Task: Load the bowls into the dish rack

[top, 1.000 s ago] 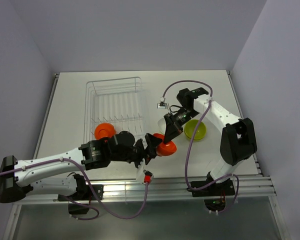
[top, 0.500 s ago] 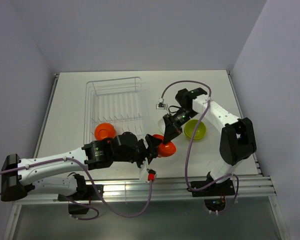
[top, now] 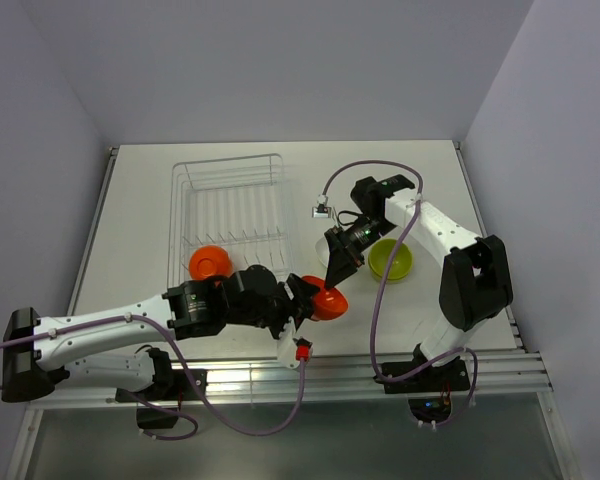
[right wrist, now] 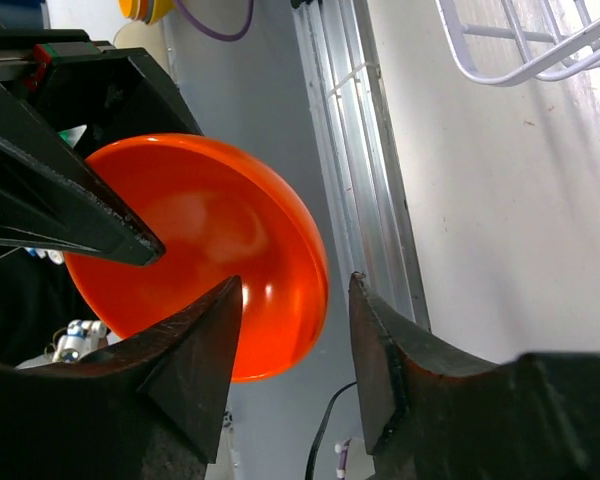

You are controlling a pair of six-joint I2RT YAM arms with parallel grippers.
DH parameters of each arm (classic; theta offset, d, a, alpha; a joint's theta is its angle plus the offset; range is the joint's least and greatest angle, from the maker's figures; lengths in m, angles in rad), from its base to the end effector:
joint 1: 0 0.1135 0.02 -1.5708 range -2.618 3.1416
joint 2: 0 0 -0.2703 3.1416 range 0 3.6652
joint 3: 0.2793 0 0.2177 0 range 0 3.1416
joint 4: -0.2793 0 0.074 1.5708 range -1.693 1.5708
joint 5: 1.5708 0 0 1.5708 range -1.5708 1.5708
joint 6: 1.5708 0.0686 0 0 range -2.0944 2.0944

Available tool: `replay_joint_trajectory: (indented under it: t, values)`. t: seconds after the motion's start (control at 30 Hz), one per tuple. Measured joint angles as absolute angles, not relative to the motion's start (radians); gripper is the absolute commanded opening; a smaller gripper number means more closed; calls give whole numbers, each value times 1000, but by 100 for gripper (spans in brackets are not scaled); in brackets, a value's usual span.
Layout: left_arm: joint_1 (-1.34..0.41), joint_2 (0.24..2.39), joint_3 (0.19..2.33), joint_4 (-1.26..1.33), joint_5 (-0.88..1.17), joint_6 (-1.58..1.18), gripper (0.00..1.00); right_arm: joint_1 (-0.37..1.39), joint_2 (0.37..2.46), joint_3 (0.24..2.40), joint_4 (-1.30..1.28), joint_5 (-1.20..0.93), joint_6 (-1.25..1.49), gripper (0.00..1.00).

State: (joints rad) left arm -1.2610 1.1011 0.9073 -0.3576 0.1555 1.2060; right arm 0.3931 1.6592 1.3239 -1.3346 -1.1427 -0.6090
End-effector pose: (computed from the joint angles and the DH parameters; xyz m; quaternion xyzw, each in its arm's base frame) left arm 0.0616 -0.2274 0.2988 0.8338 0.2522 -0.0812 0.4844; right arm 0.2080 0.1538 0.2686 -0.3801 0.7497 0.5414 0.0168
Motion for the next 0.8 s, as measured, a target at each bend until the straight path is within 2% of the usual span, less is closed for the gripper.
replay_joint_trajectory:
  t: [0.1, 0.17, 0.43, 0.53, 0.57, 0.6, 0.8]
  values:
    - [-1263, 1101, 915, -371, 157, 1181, 0, 392, 1659, 1324, -1335, -1142, -606, 59]
    - [-1264, 1101, 927, -384, 157, 1155, 0, 390, 1659, 1325, -1336, -1142, -599, 70]
    - [-1244, 1104, 1068, -477, 179, 912, 0, 229, 1659, 1503, -1345, -1143, -574, 77]
    - [-1168, 1115, 1141, -519, 239, 797, 0, 139, 1659, 1571, -1340, -1143, -566, 79]
    - [-1125, 1122, 1167, -536, 259, 760, 0, 117, 1659, 1579, -1338, -1142, -565, 85]
    - [-1082, 1128, 1188, -550, 285, 730, 0, 95, 1659, 1584, -1338, -1142, -560, 87]
    - [-795, 1177, 1275, -662, 481, 617, 0, 75, 1657, 1571, -1340, -1142, -562, 88]
